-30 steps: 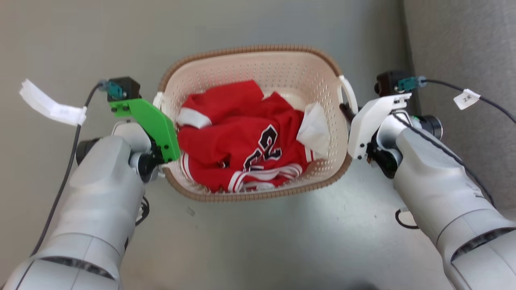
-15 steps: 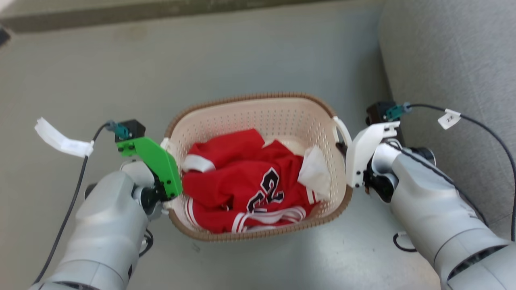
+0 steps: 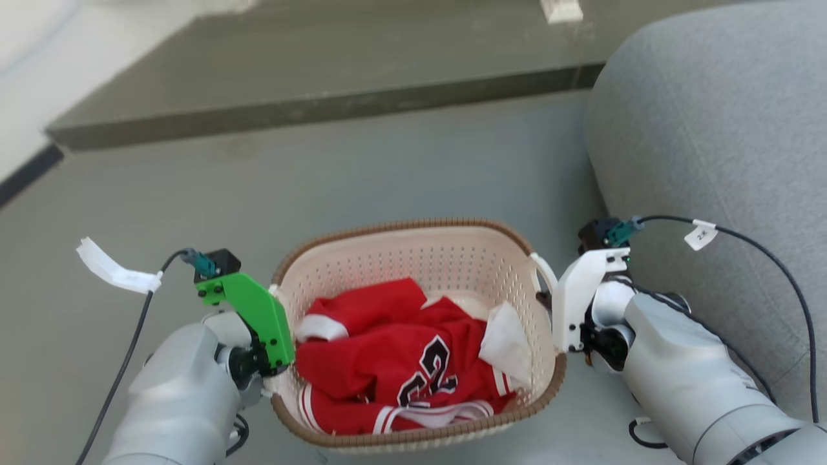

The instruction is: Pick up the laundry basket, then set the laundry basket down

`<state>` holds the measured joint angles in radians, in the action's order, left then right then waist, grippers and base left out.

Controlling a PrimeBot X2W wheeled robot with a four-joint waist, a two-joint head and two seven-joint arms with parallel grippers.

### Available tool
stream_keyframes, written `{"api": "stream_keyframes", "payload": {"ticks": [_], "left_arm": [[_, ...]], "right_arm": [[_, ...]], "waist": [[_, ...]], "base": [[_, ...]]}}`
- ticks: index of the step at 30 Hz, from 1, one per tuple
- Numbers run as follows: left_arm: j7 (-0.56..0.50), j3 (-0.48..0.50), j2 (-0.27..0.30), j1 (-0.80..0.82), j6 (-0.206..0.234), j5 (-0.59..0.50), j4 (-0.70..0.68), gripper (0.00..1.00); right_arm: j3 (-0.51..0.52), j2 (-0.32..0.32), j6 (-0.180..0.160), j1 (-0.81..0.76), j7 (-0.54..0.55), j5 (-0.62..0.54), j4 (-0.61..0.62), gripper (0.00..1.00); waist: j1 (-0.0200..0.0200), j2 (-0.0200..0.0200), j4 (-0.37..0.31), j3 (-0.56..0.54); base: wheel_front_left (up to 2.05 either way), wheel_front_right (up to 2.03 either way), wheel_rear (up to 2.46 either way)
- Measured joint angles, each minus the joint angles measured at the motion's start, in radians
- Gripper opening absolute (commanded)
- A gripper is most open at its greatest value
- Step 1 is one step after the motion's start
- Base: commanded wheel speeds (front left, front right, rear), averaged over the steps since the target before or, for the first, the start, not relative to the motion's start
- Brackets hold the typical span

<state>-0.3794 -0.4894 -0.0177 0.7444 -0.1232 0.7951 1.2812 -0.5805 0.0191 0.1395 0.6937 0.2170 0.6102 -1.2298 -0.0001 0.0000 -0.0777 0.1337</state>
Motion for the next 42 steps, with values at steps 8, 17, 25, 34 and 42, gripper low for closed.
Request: {"api": "stream_keyframes", "payload": {"ticks": [8,17,25,34,42], "left_arm": [[-0.035,0.004,0.0,-0.013,0.0,0.011,0.004,0.0],[-0.06,0.01,0.0,-0.027,0.0,0.019,0.006,0.0],[-0.069,0.011,0.0,-0.032,0.0,0.02,0.008,0.0],[-0.069,0.011,0.001,-0.045,0.001,0.02,0.009,0.0],[-0.069,0.012,0.001,-0.048,0.001,0.02,0.009,0.0]], "right_arm": [[-0.01,0.0,0.0,-0.006,0.042,0.016,0.0,0.0],[-0.017,0.0,0.0,-0.007,0.07,0.027,0.002,0.0],[-0.028,0.0,0.0,-0.007,0.085,0.047,0.004,0.0],[-0.036,0.0,0.0,-0.01,0.092,0.06,0.006,0.0],[-0.037,0.002,0.0,-0.016,0.092,0.067,0.007,0.0]], "waist": [[0.0,0.0,-0.001,-0.07],[0.0001,0.0,-0.004,-0.096],[0.0,0.0,-0.005,-0.102],[0.0,0.0,-0.006,-0.108],[0.0,0.0,-0.007,-0.114]], "base": [[0.0,0.0,0.0],[0.0,0.0,0.0],[0.0,0.0,0.0],[0.0,0.0,0.0],[0.0,0.0,0.0]]}}
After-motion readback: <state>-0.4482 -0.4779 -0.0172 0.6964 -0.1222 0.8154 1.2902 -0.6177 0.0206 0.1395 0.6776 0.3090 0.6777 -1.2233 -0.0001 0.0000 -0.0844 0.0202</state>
